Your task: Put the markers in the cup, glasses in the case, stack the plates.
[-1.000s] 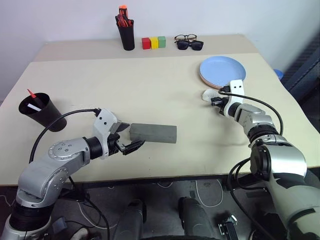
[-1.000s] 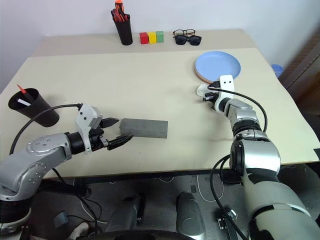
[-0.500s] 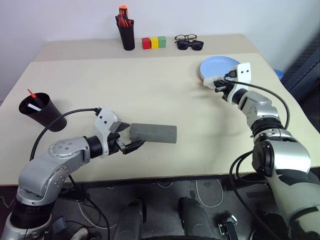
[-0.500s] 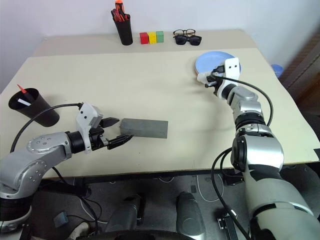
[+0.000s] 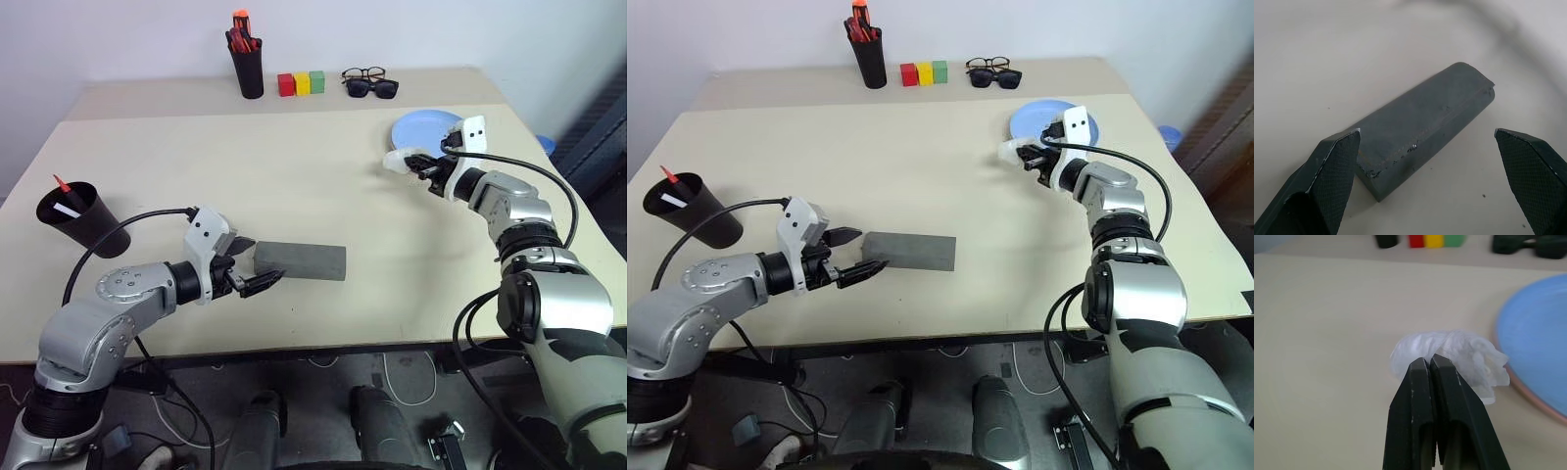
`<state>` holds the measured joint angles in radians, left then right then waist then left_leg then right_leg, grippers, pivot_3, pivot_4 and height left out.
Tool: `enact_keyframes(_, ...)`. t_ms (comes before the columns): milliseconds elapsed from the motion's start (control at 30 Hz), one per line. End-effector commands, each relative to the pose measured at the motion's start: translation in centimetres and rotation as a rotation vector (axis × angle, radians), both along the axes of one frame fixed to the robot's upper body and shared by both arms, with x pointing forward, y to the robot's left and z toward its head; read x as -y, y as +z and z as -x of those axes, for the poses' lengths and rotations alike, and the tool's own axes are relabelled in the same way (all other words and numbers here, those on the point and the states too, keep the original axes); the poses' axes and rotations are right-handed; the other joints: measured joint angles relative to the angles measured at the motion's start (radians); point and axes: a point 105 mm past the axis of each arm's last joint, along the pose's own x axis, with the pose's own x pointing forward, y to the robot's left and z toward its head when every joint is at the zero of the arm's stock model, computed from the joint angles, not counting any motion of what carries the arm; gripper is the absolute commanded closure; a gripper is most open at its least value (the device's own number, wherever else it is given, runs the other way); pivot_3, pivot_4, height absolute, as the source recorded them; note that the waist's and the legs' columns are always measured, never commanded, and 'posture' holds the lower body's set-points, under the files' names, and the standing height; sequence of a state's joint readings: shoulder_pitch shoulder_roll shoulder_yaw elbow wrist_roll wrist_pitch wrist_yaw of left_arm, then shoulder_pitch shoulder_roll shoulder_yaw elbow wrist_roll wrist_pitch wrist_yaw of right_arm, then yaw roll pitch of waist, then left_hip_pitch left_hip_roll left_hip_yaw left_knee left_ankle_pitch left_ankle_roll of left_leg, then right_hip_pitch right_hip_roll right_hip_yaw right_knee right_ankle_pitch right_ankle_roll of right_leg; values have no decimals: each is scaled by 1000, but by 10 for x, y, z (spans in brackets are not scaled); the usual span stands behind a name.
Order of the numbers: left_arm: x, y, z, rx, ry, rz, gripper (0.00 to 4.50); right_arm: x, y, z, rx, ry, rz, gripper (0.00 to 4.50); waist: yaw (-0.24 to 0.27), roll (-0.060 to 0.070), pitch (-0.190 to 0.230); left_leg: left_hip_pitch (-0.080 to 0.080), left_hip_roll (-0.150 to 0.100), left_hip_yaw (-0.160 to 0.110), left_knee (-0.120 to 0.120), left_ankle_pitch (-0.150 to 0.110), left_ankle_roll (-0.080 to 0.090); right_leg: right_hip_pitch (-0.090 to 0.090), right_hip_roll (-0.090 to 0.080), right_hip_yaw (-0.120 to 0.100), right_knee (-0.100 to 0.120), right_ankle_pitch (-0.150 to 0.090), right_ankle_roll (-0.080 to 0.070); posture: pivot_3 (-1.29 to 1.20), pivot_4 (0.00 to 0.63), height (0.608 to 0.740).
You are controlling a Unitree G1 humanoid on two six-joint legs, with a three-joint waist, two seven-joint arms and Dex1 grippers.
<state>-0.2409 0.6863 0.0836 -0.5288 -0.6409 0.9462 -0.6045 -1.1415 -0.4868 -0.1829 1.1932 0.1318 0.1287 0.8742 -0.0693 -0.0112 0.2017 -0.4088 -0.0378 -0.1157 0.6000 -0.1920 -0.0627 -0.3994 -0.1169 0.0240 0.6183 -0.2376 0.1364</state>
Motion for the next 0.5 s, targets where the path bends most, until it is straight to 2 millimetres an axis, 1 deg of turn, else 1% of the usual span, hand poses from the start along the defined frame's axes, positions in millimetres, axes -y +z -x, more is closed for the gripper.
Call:
enact_keyframes(33, 0, 8, 0, 41, -12, -8, 0, -4, 17, 5, 41, 79, 3, 4458, 0, 0, 0, 0, 0, 0, 0, 0, 0, 0, 0, 0, 0, 0, 0, 0, 150, 740)
enact_keyframes(100, 1, 8, 0, 41, -16, -4, 0, -5, 17, 6, 51, 89, 17, 4458, 0, 0, 0, 0, 0, 0, 0, 0, 0, 0, 0, 0, 0, 0, 0, 0, 150, 740)
enact_keyframes(167, 3, 6, 1, 43, -23, -9, 0, -1, 22, 2, 96, 40, 38, 4458, 1, 0, 0, 0, 0, 0, 0, 0, 0, 0, 0, 0, 0, 0, 0, 0, 150, 740)
enact_keyframes(267, 7, 8, 1, 53, -14, 13, 0, 24, 43, -14, 206, -226, 54, 4458, 1, 0, 0, 0, 0, 0, 0, 0, 0, 0, 0, 0, 0, 0, 0, 0, 150, 740)
enact_keyframes(300, 8, 8, 2, 55, -12, 15, 0, 36, 52, -18, 245, -344, 66, 4226, 1, 0, 0, 0, 0, 0, 0, 0, 0, 0, 0, 0, 0, 0, 0, 0, 150, 740)
enact_keyframes(333, 8, 8, 3, 56, -11, 15, 0, 44, 58, -20, 270, -417, 74, 3943, 1, 0, 0, 0, 0, 0, 0, 0, 0, 0, 0, 0, 0, 0, 0, 0, 150, 740)
enact_keyframes(367, 9, 8, 4, 58, -9, 14, 0, 45, 61, -20, 282, -438, 77, 3650, 1, 0, 0, 0, 0, 0, 0, 0, 0, 0, 0, 0, 0, 0, 0, 0, 150, 740)
enact_keyframes(433, 6, 10, 4, 67, 6, 15, 0, 45, 63, -21, 306, -458, 101, 2636, 0, 0, 0, 0, 0, 0, 0, 0, -1, -1, 0, 0, 0, 0, -1, 0, 150, 740)
enact_keyframes(467, 4, 12, 3, 73, 19, 13, 0, 45, 65, -21, 323, -466, 103, 2206, 0, 0, 0, 0, 0, 0, -1, 0, -1, -1, 0, 0, 0, 0, -1, 0, 150, 740)
enact_keyframes(500, 2, 13, 3, 76, 28, 11, 0, 45, 67, -21, 336, -474, 103, 2206, 0, 0, 0, 0, 0, 0, -1, 0, -1, -1, 0, 0, 0, 0, -1, 0, 150, 740)
